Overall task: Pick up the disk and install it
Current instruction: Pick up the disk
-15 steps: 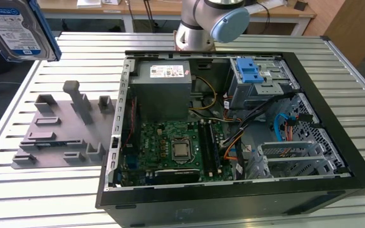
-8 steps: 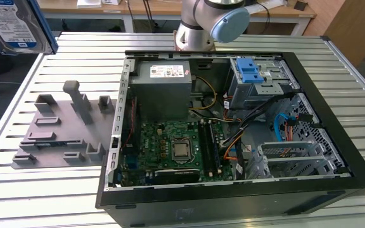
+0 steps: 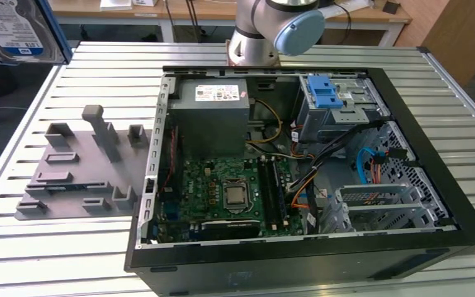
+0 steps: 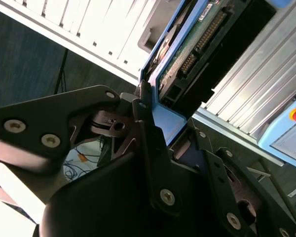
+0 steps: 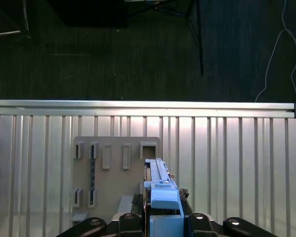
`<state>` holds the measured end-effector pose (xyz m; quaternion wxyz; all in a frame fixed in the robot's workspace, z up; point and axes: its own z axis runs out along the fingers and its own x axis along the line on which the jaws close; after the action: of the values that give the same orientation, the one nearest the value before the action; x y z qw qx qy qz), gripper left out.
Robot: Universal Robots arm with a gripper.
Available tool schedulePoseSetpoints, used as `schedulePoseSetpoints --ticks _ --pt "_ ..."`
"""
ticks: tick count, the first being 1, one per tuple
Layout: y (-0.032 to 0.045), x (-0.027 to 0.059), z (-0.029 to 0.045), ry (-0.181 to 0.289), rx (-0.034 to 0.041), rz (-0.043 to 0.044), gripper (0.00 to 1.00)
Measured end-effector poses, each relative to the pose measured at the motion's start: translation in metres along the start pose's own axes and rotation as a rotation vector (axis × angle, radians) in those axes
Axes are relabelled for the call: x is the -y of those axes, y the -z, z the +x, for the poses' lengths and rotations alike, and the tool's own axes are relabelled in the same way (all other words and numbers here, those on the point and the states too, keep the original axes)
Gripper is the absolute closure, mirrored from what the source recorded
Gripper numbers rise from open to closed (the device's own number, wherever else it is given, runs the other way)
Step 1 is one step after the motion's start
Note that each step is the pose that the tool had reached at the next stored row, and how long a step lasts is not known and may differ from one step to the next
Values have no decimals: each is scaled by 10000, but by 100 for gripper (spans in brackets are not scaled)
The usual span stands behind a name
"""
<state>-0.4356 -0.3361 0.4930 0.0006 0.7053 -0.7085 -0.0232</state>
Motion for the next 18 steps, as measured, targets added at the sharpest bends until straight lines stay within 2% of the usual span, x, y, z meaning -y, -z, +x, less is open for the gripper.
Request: schedulePoseSetpoints --ticks 3,9,18 --pt "41 -1 -1 0 0 0 64" --pt "46 -2 17 -6 -5 2 64" --pt "50 -1 155 -12 -68 3 64"
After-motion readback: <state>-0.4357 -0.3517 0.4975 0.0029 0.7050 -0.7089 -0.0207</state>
